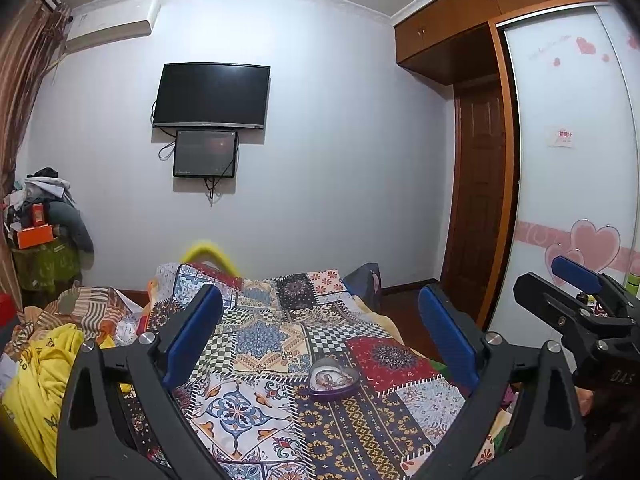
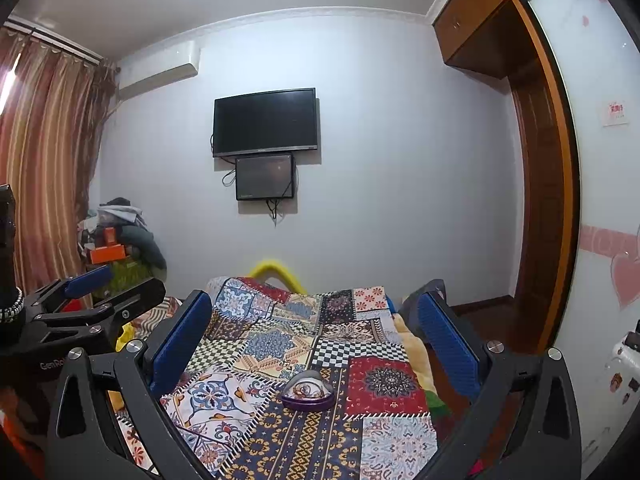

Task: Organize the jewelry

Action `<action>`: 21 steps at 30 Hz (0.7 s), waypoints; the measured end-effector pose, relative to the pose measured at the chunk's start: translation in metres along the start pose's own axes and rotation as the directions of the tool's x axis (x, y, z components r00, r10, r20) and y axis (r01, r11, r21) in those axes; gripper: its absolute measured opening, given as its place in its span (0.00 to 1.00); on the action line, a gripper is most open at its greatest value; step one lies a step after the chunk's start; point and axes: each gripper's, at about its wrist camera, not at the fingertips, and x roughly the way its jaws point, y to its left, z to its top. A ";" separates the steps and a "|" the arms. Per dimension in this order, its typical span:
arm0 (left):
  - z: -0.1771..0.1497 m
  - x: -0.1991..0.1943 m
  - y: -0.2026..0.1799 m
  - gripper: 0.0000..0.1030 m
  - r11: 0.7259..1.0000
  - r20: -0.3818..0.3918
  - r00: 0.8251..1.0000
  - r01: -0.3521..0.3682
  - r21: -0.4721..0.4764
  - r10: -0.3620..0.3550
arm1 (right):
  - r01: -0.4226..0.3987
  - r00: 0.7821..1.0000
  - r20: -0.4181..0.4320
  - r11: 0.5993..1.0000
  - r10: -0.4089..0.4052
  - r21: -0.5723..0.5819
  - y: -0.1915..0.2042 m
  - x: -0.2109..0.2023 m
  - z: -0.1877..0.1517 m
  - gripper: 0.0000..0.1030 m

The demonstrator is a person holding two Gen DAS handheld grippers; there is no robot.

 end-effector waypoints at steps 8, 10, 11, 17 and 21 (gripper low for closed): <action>0.001 0.001 0.001 0.97 1.000 -0.001 1.000 -0.002 -0.004 0.002 | 0.000 1.000 0.001 1.000 0.000 0.001 0.000 0.000 0.000 0.99; 0.001 0.001 0.001 0.97 1.000 -0.002 1.000 -0.001 -0.007 0.001 | -0.001 1.000 -0.002 1.000 0.001 0.002 0.000 0.000 0.001 0.99; 0.001 0.001 0.002 0.97 1.000 -0.002 1.000 -0.001 -0.008 0.001 | -0.001 1.000 -0.002 1.000 0.001 0.001 0.000 0.000 0.000 0.99; 0.000 0.001 0.003 0.97 1.000 -0.005 1.000 -0.001 -0.013 0.001 | 0.005 1.000 -0.007 1.000 -0.005 -0.003 0.000 0.000 -0.001 0.99; 0.000 0.002 0.003 0.97 1.000 -0.008 1.000 -0.001 -0.013 0.001 | 0.006 1.000 -0.015 1.000 -0.006 0.002 0.001 0.002 -0.001 0.99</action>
